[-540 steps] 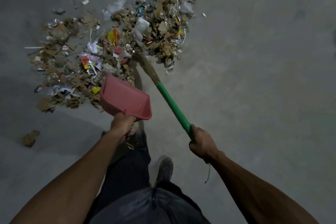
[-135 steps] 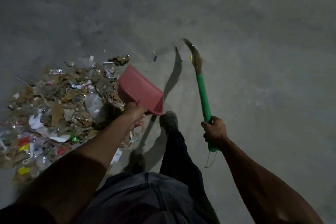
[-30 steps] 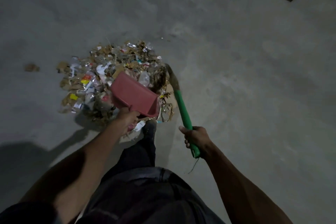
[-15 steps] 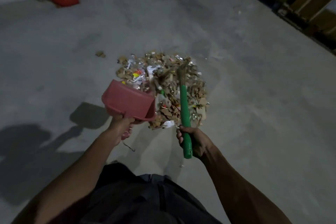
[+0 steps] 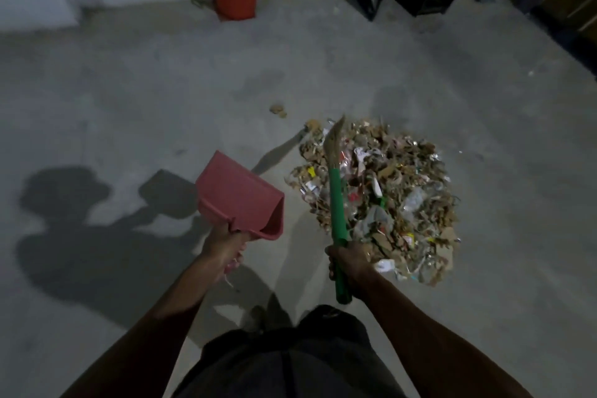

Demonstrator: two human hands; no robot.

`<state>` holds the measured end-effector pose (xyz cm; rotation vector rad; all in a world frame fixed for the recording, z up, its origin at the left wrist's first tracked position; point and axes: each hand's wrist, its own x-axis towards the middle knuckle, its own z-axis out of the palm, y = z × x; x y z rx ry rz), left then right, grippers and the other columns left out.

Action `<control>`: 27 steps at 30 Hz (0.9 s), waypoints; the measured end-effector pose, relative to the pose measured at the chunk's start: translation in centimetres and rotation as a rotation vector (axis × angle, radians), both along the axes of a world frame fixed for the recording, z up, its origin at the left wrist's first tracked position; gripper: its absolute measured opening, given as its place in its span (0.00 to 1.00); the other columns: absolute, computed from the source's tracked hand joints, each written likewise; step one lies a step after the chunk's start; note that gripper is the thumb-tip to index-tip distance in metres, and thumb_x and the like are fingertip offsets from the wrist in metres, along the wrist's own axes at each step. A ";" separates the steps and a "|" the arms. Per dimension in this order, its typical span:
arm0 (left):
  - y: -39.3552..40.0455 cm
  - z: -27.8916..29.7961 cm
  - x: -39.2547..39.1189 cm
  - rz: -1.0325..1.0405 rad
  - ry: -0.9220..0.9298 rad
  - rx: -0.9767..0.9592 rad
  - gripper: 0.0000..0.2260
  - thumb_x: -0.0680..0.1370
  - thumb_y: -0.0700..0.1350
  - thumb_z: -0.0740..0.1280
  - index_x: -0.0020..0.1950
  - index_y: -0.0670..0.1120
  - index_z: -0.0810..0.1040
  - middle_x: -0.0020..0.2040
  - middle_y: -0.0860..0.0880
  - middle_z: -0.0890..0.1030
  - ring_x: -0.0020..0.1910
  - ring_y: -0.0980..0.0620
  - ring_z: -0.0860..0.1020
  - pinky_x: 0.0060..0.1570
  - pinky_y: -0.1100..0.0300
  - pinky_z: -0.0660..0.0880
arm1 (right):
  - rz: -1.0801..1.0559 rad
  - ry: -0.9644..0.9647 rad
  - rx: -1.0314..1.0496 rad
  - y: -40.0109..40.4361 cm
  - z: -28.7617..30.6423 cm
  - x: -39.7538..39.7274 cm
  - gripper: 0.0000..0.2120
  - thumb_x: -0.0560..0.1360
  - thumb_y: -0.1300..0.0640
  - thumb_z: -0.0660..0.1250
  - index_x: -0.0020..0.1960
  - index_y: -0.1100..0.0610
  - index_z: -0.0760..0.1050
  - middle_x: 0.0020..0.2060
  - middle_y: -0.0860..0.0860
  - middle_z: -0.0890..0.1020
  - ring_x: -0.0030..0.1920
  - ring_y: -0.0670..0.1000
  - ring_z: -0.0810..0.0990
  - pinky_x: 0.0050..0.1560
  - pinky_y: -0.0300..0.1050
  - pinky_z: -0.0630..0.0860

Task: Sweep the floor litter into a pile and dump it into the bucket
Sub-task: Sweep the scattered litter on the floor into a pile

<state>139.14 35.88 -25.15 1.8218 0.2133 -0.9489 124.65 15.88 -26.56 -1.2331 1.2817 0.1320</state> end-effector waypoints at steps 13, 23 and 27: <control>4.0 -1.2 27.7 -0.031 -0.041 0.040 0.07 0.73 0.39 0.72 0.42 0.43 0.74 0.31 0.44 0.71 0.24 0.51 0.67 0.18 0.67 0.61 | 0.274 0.079 -0.064 3.4 -4.1 28.9 0.13 0.77 0.62 0.64 0.59 0.66 0.68 0.42 0.59 0.76 0.31 0.52 0.76 0.27 0.43 0.74; 4.7 1.0 50.4 -0.162 -0.098 0.206 0.13 0.72 0.40 0.69 0.55 0.42 0.74 0.37 0.40 0.78 0.22 0.47 0.77 0.20 0.63 0.68 | 0.381 0.177 -0.164 3.5 -1.4 51.5 0.15 0.77 0.60 0.64 0.62 0.63 0.68 0.43 0.58 0.77 0.34 0.52 0.78 0.27 0.43 0.76; 3.9 -0.5 59.7 -0.278 -0.196 0.261 0.19 0.64 0.50 0.65 0.51 0.44 0.76 0.34 0.43 0.81 0.26 0.45 0.80 0.29 0.57 0.77 | 0.436 0.243 -0.238 3.8 -1.8 58.7 0.15 0.77 0.62 0.62 0.63 0.63 0.68 0.47 0.58 0.77 0.34 0.53 0.78 0.25 0.43 0.75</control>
